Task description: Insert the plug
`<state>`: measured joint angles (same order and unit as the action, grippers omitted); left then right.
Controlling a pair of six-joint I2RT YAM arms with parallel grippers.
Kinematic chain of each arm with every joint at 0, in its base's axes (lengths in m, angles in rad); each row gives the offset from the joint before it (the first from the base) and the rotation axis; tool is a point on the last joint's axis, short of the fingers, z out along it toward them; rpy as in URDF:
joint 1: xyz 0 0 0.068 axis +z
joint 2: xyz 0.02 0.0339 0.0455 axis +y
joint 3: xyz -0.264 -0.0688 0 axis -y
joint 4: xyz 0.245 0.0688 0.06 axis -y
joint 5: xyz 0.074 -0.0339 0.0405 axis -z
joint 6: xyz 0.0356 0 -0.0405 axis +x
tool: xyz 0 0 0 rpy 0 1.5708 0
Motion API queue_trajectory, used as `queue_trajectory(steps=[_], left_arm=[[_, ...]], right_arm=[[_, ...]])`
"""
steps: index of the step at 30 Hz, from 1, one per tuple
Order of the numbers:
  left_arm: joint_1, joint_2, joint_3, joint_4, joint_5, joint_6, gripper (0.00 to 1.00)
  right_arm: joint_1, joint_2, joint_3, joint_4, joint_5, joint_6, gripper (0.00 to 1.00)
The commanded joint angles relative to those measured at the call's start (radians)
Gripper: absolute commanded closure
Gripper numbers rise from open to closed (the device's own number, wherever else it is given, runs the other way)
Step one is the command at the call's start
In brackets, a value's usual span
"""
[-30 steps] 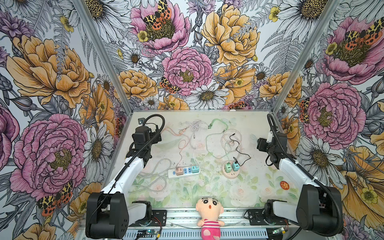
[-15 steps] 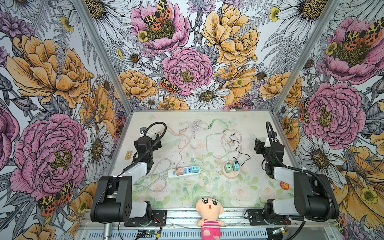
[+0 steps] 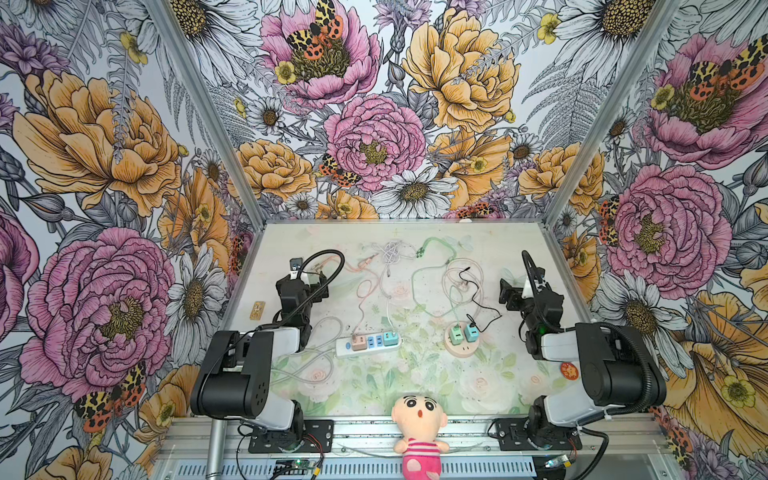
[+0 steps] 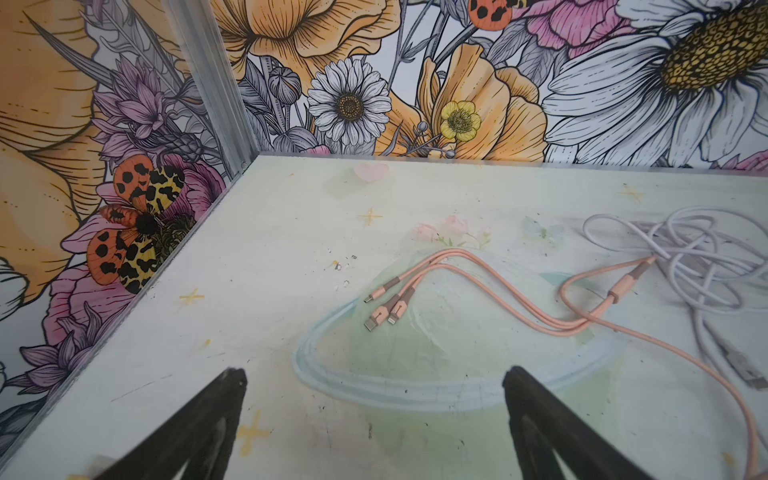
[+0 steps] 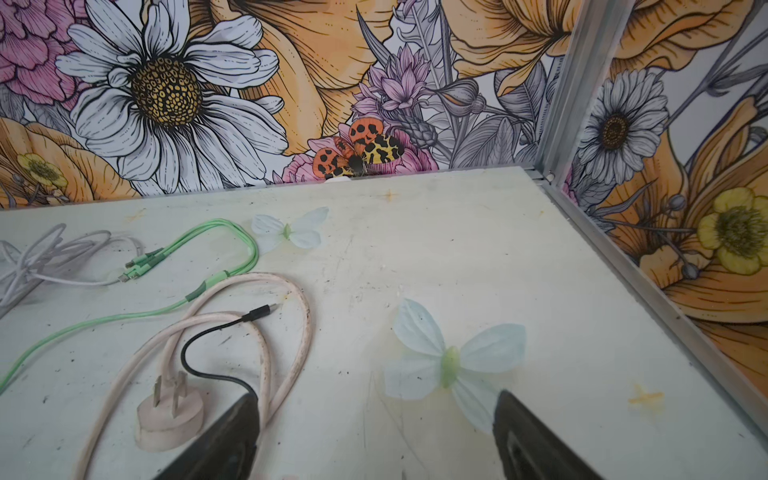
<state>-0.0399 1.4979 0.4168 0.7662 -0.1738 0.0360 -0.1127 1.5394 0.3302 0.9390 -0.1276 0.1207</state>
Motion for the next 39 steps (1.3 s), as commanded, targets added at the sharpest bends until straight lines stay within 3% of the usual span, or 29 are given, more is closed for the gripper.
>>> queue_trajectory(steps=[1, 5, 10, 14, 21, 39], left_arm=[[0.017, 0.067, -0.071, 0.257, 0.046, 0.005, 0.01], [0.013, 0.060, -0.076, 0.259, 0.061, 0.014, 0.01], [0.057, 0.049, -0.035, 0.156, 0.100, -0.034, 0.01], [0.063, 0.055, -0.039, 0.178, 0.107, -0.038, 0.01], [0.062, 0.054, -0.039, 0.175, 0.106, -0.037, 0.01], [0.062, 0.055, -0.038, 0.176, 0.106, -0.037, 0.01]], right_arm=[[0.010, -0.002, 0.026, 0.004, 0.020, -0.006, 0.01], [0.015, 0.000, 0.023, 0.014, 0.072, 0.008, 0.00], [0.017, -0.001, 0.015, 0.027, 0.050, 0.001, 0.00], [0.016, -0.002, 0.021, 0.021, -0.006, -0.021, 0.01], [0.016, -0.001, -0.002, 0.058, 0.055, 0.000, 0.01], [0.018, 0.000, 0.030, 0.004, 0.061, 0.001, 0.00]])
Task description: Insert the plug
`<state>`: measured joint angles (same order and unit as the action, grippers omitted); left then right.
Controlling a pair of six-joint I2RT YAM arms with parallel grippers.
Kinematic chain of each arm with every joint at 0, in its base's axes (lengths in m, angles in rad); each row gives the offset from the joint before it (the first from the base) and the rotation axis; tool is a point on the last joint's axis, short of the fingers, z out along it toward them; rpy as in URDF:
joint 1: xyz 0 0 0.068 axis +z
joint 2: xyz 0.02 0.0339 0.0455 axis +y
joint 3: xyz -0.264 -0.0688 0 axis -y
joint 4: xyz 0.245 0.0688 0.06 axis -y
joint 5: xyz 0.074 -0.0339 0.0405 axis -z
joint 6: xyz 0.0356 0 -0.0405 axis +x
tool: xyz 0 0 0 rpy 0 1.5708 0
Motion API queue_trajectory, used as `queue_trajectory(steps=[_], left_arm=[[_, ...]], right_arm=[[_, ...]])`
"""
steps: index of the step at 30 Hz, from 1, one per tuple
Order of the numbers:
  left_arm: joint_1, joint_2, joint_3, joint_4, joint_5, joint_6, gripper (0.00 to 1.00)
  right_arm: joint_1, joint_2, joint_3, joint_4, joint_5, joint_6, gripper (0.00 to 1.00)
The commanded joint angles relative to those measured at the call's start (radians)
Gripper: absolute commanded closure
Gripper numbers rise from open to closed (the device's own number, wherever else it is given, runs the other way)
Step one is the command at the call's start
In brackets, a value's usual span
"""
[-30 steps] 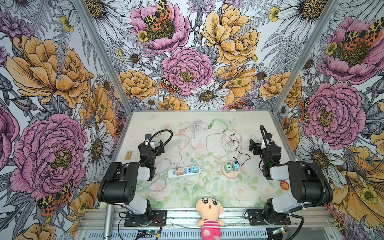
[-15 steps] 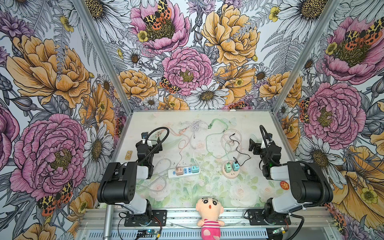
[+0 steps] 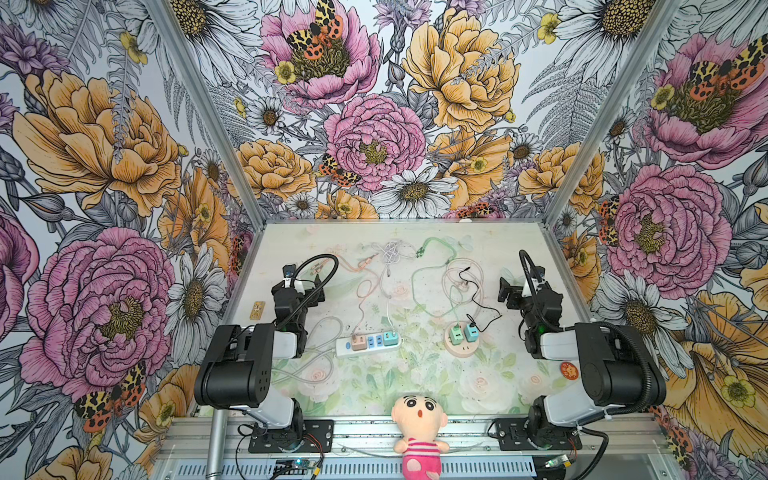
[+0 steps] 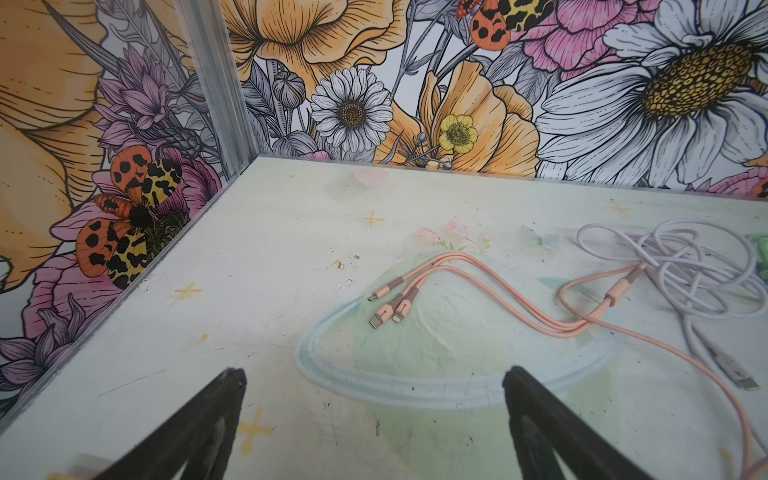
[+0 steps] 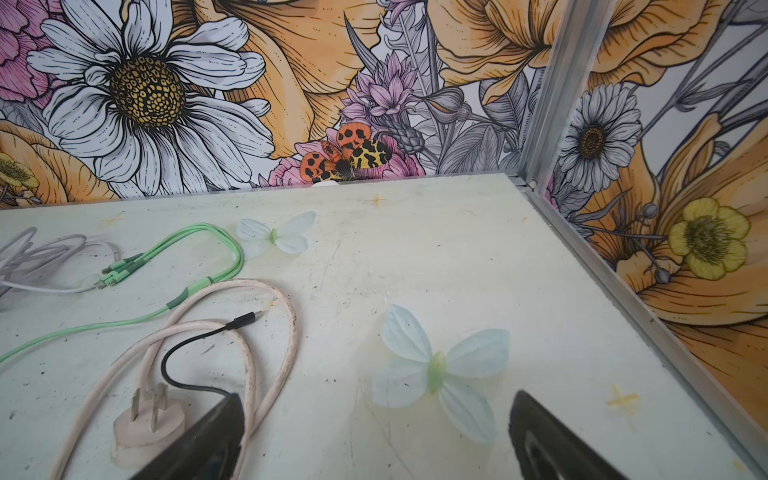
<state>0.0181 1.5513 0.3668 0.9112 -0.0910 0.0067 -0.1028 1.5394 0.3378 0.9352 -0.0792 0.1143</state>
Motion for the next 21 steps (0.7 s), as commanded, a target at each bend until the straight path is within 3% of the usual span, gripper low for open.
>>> queue_trajectory(steps=[1, 21], left_arm=[[0.004, 0.001, 0.011, 0.031, 0.023, -0.008, 0.01], [0.004, 0.001, 0.011, 0.031, 0.023, -0.007, 0.01]], right_arm=[[0.009, 0.001, 0.021, 0.007, 0.013, 0.008, 0.01], [0.034, -0.002, 0.033, -0.021, 0.055, -0.008, 0.01]])
